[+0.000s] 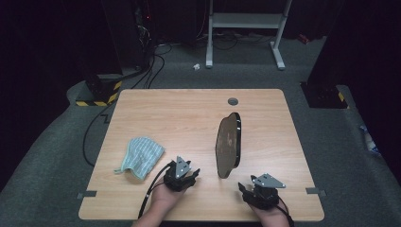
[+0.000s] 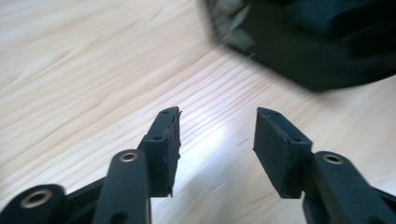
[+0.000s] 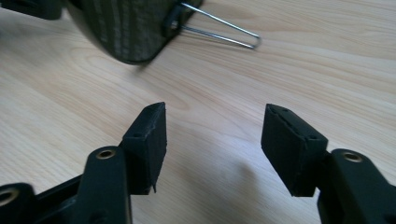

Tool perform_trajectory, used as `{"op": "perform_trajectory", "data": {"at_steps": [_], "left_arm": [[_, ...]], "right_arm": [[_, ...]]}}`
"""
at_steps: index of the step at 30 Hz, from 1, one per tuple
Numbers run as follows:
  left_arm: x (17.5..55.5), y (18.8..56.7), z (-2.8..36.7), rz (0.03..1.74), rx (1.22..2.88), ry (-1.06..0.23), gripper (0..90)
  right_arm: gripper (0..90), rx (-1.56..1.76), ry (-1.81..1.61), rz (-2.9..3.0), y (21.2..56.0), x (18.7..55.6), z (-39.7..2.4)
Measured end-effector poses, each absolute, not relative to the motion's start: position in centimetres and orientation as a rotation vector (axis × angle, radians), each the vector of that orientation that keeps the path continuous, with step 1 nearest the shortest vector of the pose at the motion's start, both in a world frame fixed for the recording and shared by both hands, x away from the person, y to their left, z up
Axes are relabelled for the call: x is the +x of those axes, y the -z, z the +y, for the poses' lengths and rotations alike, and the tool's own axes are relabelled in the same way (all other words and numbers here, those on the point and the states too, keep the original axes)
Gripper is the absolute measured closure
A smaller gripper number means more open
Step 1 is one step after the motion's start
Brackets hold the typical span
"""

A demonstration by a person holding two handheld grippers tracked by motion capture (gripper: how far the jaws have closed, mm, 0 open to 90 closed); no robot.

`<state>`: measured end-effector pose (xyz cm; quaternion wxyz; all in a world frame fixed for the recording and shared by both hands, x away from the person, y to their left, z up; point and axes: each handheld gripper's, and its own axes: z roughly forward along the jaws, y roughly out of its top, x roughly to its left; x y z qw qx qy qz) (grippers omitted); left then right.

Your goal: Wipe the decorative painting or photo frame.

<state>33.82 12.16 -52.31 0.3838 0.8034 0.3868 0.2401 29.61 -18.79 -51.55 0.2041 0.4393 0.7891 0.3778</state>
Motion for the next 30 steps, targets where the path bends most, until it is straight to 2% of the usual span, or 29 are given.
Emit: {"op": "perform_trajectory", "data": {"at_steps": [11, 13, 14, 16, 30], "left_arm": [[34.1, 53.1, 14.2, 1.094, 2.074, -0.626, 39.4], [34.2, 53.1, 14.7, 1.114, 2.063, -0.598, 37.4], [34.5, 53.1, 15.2, 1.143, 2.045, -0.535, 36.1], [34.6, 53.1, 15.4, 1.152, 2.040, -0.518, 34.8], [34.4, 53.2, 15.2, 1.142, 2.057, -0.507, 27.4]], "right_arm": [[34.8, 1.114, -1.152, 2.262, 51.3, 29.8, -16.4], [34.7, 1.107, -1.161, 2.262, 51.2, 29.8, -16.2], [34.6, 1.093, -1.178, 2.258, 51.1, 29.8, -15.8], [34.6, 1.076, -1.196, 2.253, 51.0, 29.9, -15.4], [41.8, 1.075, -1.270, 2.164, 50.2, 30.5, -14.3]]}}
